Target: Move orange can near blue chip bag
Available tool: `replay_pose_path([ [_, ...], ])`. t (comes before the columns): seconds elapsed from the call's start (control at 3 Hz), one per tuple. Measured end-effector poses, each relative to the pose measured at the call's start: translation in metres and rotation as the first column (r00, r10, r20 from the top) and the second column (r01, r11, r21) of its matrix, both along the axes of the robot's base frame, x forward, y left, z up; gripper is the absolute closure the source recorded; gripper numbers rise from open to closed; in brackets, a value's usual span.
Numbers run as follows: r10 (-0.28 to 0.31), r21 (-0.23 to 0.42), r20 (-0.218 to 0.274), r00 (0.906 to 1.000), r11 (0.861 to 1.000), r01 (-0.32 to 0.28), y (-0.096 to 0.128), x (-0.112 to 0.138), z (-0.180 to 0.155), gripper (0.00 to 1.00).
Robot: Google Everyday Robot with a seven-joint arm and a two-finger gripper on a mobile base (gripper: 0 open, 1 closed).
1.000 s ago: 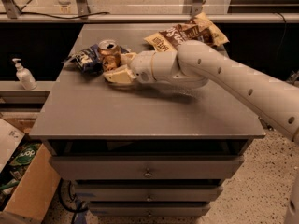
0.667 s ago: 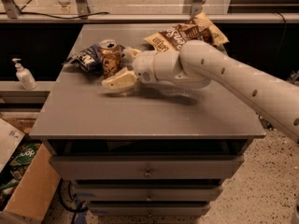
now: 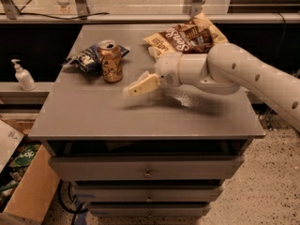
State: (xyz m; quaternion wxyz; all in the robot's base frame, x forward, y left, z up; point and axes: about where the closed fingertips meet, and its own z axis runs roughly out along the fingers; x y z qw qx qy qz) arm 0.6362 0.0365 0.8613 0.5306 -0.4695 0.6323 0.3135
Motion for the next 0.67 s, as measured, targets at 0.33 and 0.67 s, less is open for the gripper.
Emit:
replay_pose_path([
  [0.33, -0.038, 0.046, -0.011, 0.9992, 0.998, 0.039, -0.057, -0.018, 0.008, 0.00],
  [0.67, -0.091, 0.133, -0.023, 0.9956, 0.987, 0.093, -0.115, -0.037, 0.017, 0.00],
])
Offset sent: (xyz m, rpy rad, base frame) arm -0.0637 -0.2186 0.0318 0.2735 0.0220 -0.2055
